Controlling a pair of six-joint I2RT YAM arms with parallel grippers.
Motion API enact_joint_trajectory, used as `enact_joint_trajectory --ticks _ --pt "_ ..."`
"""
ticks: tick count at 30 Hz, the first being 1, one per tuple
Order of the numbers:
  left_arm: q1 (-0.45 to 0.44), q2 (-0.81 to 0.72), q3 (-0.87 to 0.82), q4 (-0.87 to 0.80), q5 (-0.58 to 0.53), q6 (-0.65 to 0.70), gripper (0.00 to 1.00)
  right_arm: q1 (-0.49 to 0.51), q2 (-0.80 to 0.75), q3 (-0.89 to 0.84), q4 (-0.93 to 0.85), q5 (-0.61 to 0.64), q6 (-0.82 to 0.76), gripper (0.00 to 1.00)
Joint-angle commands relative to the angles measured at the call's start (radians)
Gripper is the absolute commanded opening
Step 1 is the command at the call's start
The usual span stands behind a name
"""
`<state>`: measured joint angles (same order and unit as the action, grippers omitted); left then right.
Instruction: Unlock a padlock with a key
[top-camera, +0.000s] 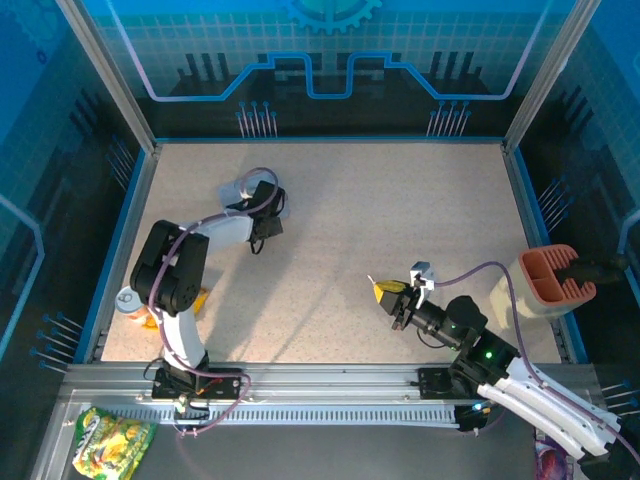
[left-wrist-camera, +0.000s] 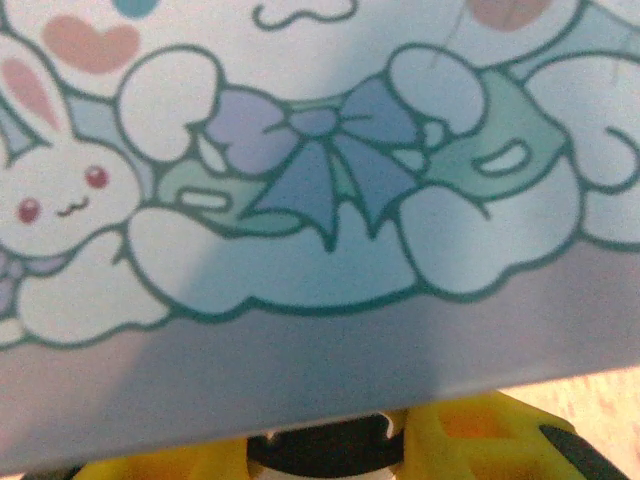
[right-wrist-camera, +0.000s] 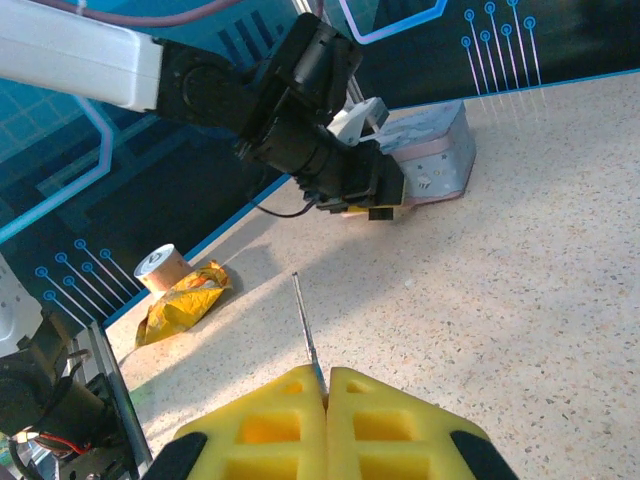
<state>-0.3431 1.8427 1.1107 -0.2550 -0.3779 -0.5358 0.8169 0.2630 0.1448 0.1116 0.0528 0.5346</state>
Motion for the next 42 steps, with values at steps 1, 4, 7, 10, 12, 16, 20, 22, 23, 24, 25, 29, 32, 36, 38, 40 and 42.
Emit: enact_joint_trajectory --ticks 1,4,7,10,12,16,20,22,23,24,25,29,32,36,38,40,42 --pt "-0.048 -0.088 -0.043 -0.047 -0.028 -0.057 0.25 -0.011 -0.002 0.013 -0.002 0.014 0.012 0.0" --pt "-0.117 -0.142 -0.082 -0.066 -0.023 -0.105 0.23 -0.012 0.006 0.013 -0.018 0.031 0.016 0.0" --pt "-0.196 -0.184 -0.109 -0.082 -0.03 -0.152 0.22 -0.013 0.018 0.012 -0.031 0.044 0.021 0.0" --pt "-0.274 -0.198 -0.116 -0.105 -0.05 -0.19 0.23 -0.015 0.025 0.005 -0.032 0.048 0.03 0.0" --pt "-0.332 -0.201 -0.124 -0.11 -0.064 -0.217 0.22 -0.016 0.024 0.0 -0.026 0.048 0.034 0.0" --pt "-0.43 -0.18 -0.125 -0.111 -0.079 -0.273 0.22 -0.02 0.026 -0.003 -0.026 0.051 0.038 0.0" --pt "-0.502 -0.139 -0.118 -0.104 -0.076 -0.313 0.22 -0.021 0.025 -0.003 -0.027 0.049 0.039 0.0" --pt "-0.527 -0.116 -0.117 -0.099 -0.076 -0.325 0.22 -0.022 0.024 -0.003 -0.024 0.044 0.041 0.0" --pt "-0.545 -0.108 -0.115 -0.1 -0.088 -0.334 0.22 -0.021 0.022 -0.005 -0.024 0.041 0.041 0.0" --pt "-0.57 -0.097 -0.112 -0.105 -0.113 -0.345 0.23 -0.021 0.018 -0.005 -0.024 0.04 0.044 0.0" --pt "-0.592 -0.085 -0.106 -0.119 -0.13 -0.359 0.23 -0.021 0.014 -0.006 -0.023 0.041 0.046 0.0" --pt "-0.623 -0.07 -0.148 -0.06 -0.124 -0.416 0.24 -0.022 -0.006 -0.015 -0.023 0.048 0.063 0.0" --pt "-0.626 -0.07 -0.166 -0.028 -0.117 -0.414 0.31 -0.022 -0.015 -0.025 -0.016 0.052 0.071 0.0" --pt "-0.628 -0.125 -0.21 0.048 -0.118 -0.364 0.47 -0.025 -0.016 -0.015 -0.035 0.048 0.065 0.0" --pt "-0.631 -0.183 -0.273 0.139 -0.12 -0.322 0.51 -0.024 -0.016 -0.014 -0.041 0.048 0.064 0.0" --pt "-0.646 -0.282 -0.376 0.278 -0.143 -0.243 0.54 -0.025 -0.021 -0.012 -0.04 0.05 0.071 0.0" --pt "-0.647 -0.378 -0.476 0.378 -0.15 -0.204 0.58 -0.026 -0.025 -0.008 -0.04 0.037 0.074 0.0"
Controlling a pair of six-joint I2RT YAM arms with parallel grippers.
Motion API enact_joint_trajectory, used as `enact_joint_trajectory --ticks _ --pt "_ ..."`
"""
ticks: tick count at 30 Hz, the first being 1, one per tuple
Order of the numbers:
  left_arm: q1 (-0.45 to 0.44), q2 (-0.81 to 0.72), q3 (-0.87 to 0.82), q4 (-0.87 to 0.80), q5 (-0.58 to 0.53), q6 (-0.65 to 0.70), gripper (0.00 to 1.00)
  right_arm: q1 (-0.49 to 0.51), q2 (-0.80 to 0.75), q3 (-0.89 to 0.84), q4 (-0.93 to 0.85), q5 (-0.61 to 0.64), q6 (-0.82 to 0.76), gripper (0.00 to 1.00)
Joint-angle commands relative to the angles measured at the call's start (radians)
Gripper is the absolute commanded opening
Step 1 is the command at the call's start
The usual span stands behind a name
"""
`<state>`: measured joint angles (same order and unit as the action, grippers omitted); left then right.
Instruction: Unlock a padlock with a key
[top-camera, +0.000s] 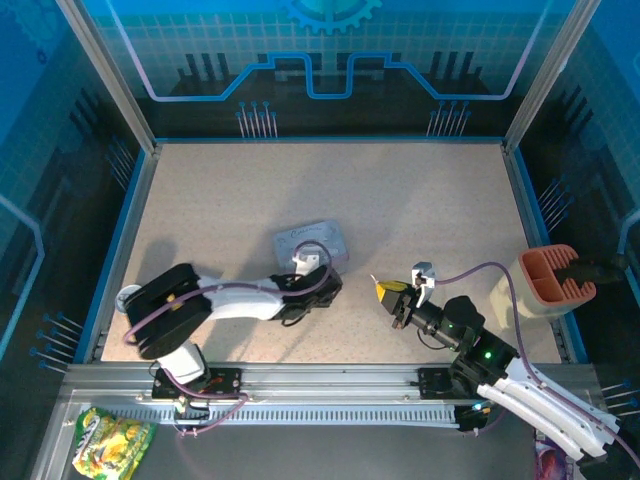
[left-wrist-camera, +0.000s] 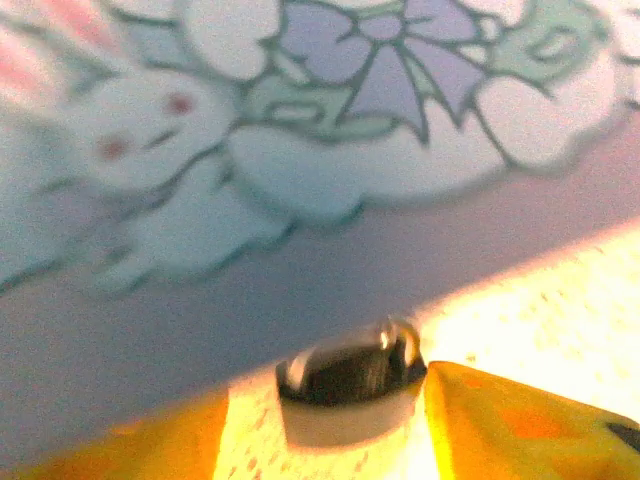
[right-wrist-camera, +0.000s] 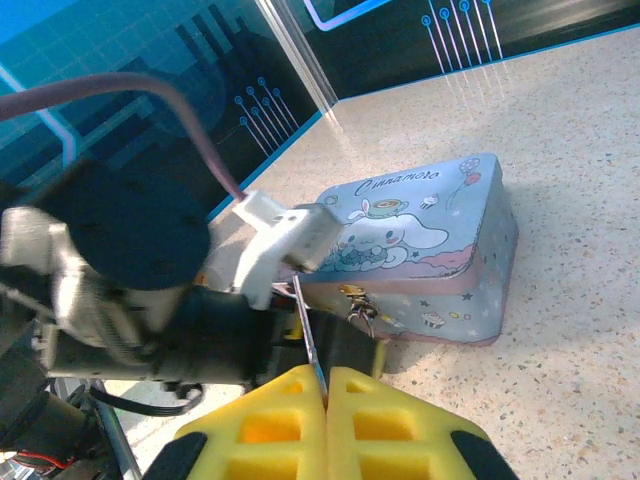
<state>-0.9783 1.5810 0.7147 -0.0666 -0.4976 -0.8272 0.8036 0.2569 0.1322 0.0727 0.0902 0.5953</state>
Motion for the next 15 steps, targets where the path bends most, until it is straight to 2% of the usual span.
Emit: enact_joint_trajectory --ticks 1,3,7,13,15 --pt "-0.004 -0.158 -0.139 0.259 -0.013 0.114 0.59 -0.012 -0.02 0.002 0.002 -0.005 0.016 0.0" --pt "0.016 -0.217 -0.23 0.375 0.056 0.182 0.59 -0.013 -0.017 -0.012 0.017 -0.002 0.025 0.0" --pt "0.028 -0.286 -0.309 0.481 0.166 0.314 0.6 -0.014 0.001 -0.02 0.048 -0.003 0.037 0.0" --pt "0.116 -0.285 -0.45 0.725 0.301 0.323 0.61 -0.016 0.05 0.018 0.056 -0.019 0.018 0.0" --pt "0.161 -0.258 -0.456 0.737 0.354 0.309 0.6 -0.015 0.056 0.022 0.06 -0.023 0.023 0.0"
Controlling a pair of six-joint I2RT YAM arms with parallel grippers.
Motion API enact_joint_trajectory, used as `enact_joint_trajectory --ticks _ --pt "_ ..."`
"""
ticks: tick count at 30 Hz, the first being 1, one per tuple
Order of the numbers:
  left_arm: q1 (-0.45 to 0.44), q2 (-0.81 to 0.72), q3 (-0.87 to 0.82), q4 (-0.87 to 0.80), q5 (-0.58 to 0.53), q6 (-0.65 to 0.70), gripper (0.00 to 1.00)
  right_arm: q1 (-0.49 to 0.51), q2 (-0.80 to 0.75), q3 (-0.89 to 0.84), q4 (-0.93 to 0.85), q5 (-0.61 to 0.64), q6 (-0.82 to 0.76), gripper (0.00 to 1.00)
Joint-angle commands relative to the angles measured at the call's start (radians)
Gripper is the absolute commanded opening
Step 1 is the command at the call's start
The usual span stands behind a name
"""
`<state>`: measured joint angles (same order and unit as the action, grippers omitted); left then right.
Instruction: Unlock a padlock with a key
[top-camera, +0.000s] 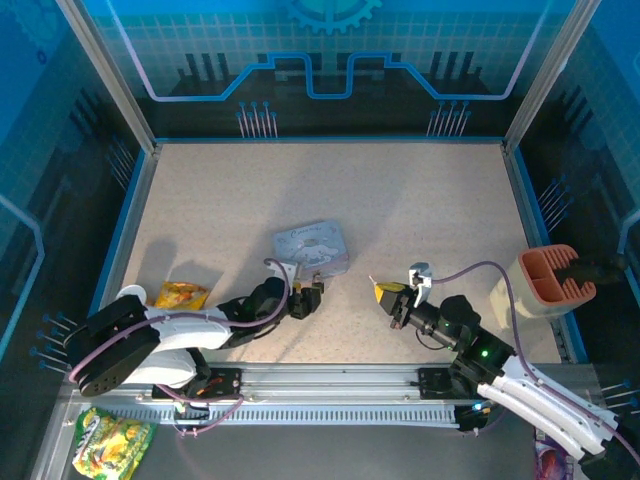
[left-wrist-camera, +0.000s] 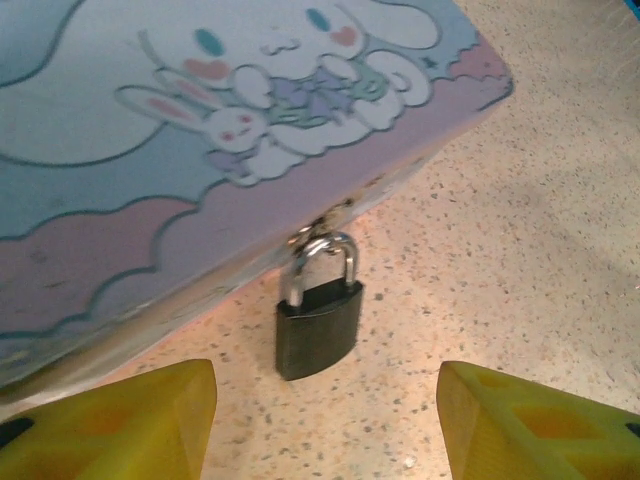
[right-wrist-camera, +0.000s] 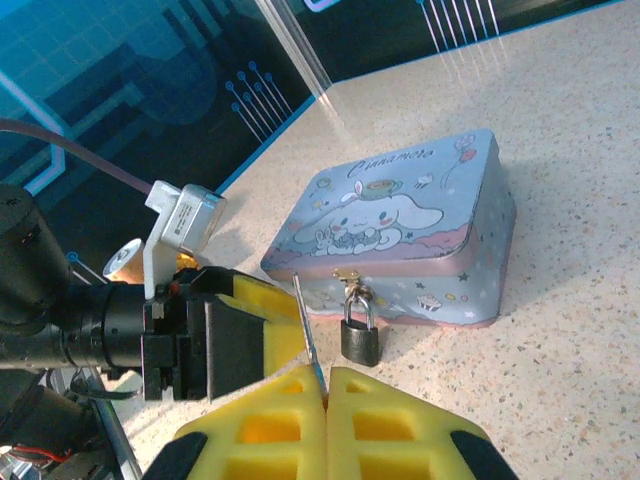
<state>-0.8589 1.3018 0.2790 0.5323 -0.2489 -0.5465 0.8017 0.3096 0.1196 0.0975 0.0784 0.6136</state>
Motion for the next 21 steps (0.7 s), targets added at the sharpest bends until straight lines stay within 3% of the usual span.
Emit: enact_joint_trajectory --ticks 1,17,21 --pt "0.054 0.037 -0.018 0.142 0.125 0.031 0.59 -0.013 0.004 0.035 0.038 -0.013 0.007 0.0" --pt "0.08 0.289 0.133 0.132 0.122 0.017 0.56 -0.013 -0.006 0.041 0.028 -0.016 0.021 0.0" --pt "0.111 0.33 0.119 0.232 0.137 -0.06 0.54 -0.012 -0.026 0.039 0.005 -0.013 0.022 0.0"
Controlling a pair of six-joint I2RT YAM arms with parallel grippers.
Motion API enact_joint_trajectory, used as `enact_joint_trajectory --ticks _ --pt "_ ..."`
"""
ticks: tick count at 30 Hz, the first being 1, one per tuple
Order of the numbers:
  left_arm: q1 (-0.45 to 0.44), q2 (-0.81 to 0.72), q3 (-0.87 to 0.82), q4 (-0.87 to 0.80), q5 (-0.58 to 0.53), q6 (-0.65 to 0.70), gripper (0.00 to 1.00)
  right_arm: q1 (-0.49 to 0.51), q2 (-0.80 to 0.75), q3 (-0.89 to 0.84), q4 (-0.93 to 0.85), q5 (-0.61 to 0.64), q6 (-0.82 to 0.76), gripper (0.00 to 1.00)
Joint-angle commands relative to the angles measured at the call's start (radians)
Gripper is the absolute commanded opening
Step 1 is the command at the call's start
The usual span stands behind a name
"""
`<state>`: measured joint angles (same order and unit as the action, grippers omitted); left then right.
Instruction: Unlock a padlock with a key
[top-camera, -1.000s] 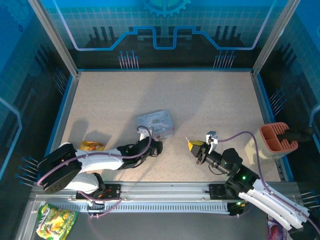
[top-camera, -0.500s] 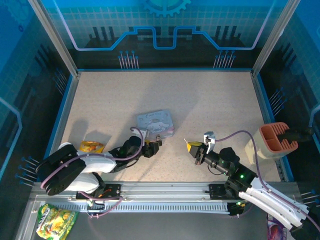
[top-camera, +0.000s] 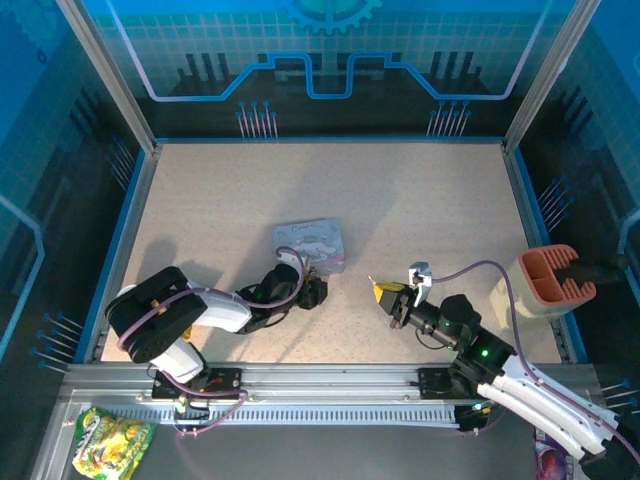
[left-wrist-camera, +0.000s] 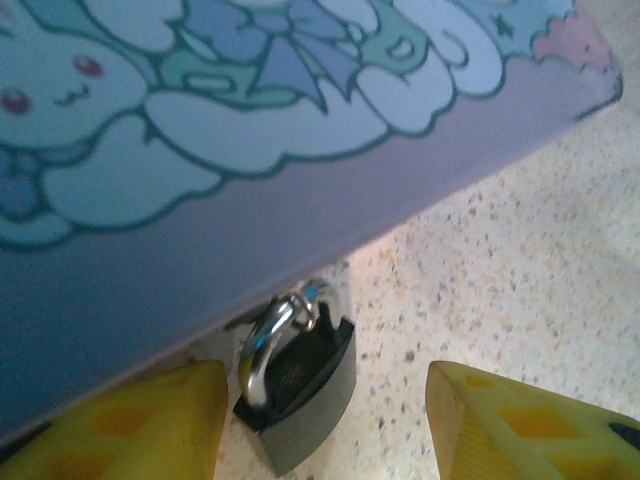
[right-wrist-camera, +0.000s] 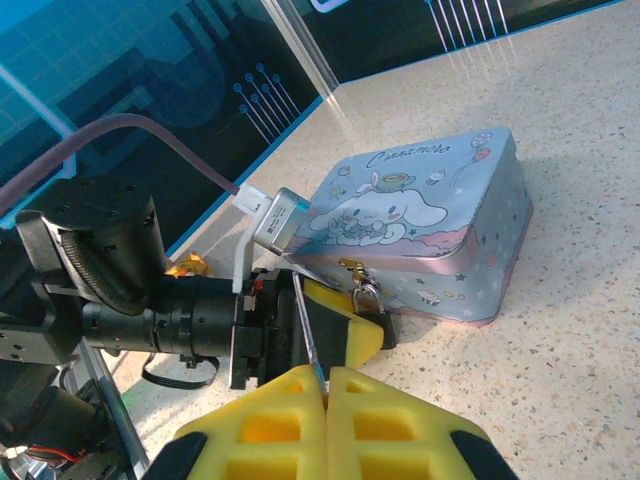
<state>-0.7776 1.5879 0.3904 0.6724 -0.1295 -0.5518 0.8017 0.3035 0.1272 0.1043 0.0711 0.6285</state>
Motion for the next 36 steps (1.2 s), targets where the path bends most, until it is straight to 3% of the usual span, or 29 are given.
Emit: enact_joint_trajectory --ticks 1,9,21,30,33,36 --pt "0.033 0.056 0.012 0.106 0.022 -0.073 0.53 -0.013 -0.022 0.029 -0.003 -0.004 0.01 0.0" --pt "0.035 0.171 0.035 0.211 0.05 -0.135 0.4 -0.011 0.016 0.003 0.04 -0.021 0.069 0.0" --pt "0.036 0.182 0.003 0.273 0.056 -0.159 0.24 -0.009 0.036 0.003 0.039 -0.006 0.092 0.0" --pt "0.041 0.179 0.007 0.381 0.16 -0.244 0.15 -0.017 0.154 0.045 -0.014 -0.024 0.173 0.0" --pt "0.052 0.181 -0.027 0.49 0.19 -0.293 0.14 -0.076 0.248 0.079 -0.075 -0.115 0.215 0.0" --pt "0.057 0.177 -0.018 0.487 0.224 -0.324 0.13 -0.2 0.386 0.061 0.002 -0.323 0.251 0.0"
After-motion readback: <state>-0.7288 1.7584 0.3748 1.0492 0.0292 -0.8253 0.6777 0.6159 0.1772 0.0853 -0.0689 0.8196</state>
